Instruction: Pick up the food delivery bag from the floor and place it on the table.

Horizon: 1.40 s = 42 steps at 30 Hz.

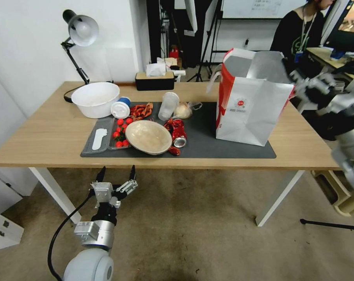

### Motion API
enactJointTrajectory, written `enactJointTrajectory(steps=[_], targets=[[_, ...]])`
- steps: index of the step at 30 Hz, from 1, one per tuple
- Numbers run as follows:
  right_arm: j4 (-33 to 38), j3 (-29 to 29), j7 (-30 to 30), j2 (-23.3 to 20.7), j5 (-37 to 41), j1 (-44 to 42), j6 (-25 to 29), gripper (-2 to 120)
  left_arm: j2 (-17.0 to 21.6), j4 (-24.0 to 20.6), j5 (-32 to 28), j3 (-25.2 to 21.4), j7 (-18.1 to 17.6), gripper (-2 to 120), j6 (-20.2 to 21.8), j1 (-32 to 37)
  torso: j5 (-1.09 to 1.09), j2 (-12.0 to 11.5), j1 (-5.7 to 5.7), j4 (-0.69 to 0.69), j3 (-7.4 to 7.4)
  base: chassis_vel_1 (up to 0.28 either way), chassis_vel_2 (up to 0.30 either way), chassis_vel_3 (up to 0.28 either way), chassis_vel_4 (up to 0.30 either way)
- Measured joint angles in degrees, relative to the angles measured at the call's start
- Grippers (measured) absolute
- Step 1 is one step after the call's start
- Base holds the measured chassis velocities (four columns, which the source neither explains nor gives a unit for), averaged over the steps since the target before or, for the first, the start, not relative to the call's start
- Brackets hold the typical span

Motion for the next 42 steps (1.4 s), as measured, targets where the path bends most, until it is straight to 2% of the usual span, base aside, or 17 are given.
enactJointTrajectory(steps=[1,2,3,5,6,8,9,10,12,13,15,17,19,21,26,29,42], targets=[[0.82,-0.46,-2.93,0.32,0.02,-0.80,0.99,100,0.01,0.00,0.00,-0.03,0.00,100,-0.03,0.04,0.00,0.00,0.00,0.00,0.00,0.000,0.000,0.000,0.000],[2.13,-1.44,-8.39,1.01,-0.61,-2.32,2.25,100,0.03,0.00,-0.01,-0.13,0.01,100,-0.12,0.16,0.00,0.00,0.00,0.00,0.00,0.000,0.000,0.000,0.000],[2.13,-1.44,-8.39,1.01,-0.61,-2.32,2.25,100,0.03,0.00,-0.01,-0.13,0.01,100,-0.12,0.16,0.00,0.00,0.00,0.00,0.00,0.000,0.000,0.000,0.000],[3.66,-2.47,-14.31,1.85,-4.52,-4.78,2.58,100,-0.01,-0.09,-0.02,-0.17,0.01,100,-0.18,0.32,0.00,0.00,0.00,0.00,0.00,0.000,0.000,0.000,0.000],[3.66,-2.47,-14.31,1.85,-4.52,-4.78,2.58,100,-0.01,-0.09,-0.02,-0.17,0.01,100,-0.18,0.32,0.00,0.00,0.00,0.00,0.00,0.000,0.000,0.000,0.000],[6.22,-2.72,-15.14,2.81,-15.76,-9.72,1.14,100,-0.07,-0.25,-0.02,-0.22,0.01,100,-0.27,0.48,0.00,0.00,0.00,0.00,0.00,0.000,0.000,0.000,0.000],[6.22,-2.72,-15.14,2.81,-15.76,-9.72,1.14,100,-0.07,-0.25,-0.02,-0.22,0.01,100,-0.27,0.48,0.00,0.00,0.00,0.00,0.00,0.000,0.000,0.000,0.000],[7.09,-2.77,-14.10,3.47,-19.35,-11.55,0.44,100,-0.10,-0.26,-0.02,-0.23,0.01,100,-0.33,0.54,0.00,0.00,0.00,0.00,0.00,0.000,0.000,0.000,0.000],[10.42,-3.30,-6.21,6.79,-29.51,-17.07,-1.26,100,-0.25,-0.36,-0.02,-0.26,-0.02,100,-0.46,0.75,-0.01,0.00,0.00,0.01,0.00,0.000,0.000,0.000,0.000],[10.42,-3.30,-6.21,6.79,-29.51,-17.07,-1.26,100,-0.25,-0.36,-0.02,-0.26,-0.02,100,-0.46,0.75,-0.01,0.00,0.00,0.01,0.00,0.000,0.000,0.000,0.000],[12.03,-3.62,0.38,11.54,-38.44,-21.21,-1.94,100,-0.34,-0.45,-0.02,-0.25,-0.03,100,-0.55,0.95,0.00,0.00,0.00,0.00,0.00,0.000,0.000,0.000,0.000],[12.81,-3.81,3.56,14.95,-42.78,-23.77,-2.11,100,-0.36,-0.45,-0.02,-0.25,-0.04,100,-0.59,1.04,0.00,0.00,0.00,0.01,0.00,0.000,0.000,0.000,0.000],[12.92,-3.84,4.01,15.48,-43.52,-24.11,-2.11,100,-0.35,-0.45,-0.02,-0.24,-0.03,100,-0.59,1.05,0.00,0.00,-0.01,0.00,0.00,0.000,0.000,0.000,0.000],[13.33,-4.34,6.96,20.25,-50.55,-27.13,-1.33,100,-0.31,-0.45,-0.02,-0.22,-0.03,100,-0.61,1.04,0.00,0.00,-0.01,-0.01,0.00,0.000,0.000,0.000,0.000],[13.26,-6.22,10.13,24.37,-55.46,-29.80,-0.23,100,-0.23,-0.48,-0.02,-0.19,-0.04,100,-0.61,0.96,-0.01,0.00,-0.01,0.00,0.00,0.000,0.000,0.000,0.000],[11.07,-8.79,12.06,27.47,-60.96,-31.71,3.04,100,-0.02,-0.54,-0.02,-0.18,-0.02,100,-0.61,0.94,-0.01,0.00,-0.01,0.00,0.00,0.000,0.000,0.000,0.000],[4.76,-13.83,17.20,31.20,-66.13,-32.13,7.15,100,0.14,-0.56,-0.21,-0.25,-0.01,100,-0.61,0.97,0.00,-0.01,-0.01,0.00,0.00,0.000,0.000,0.000,0.000]])
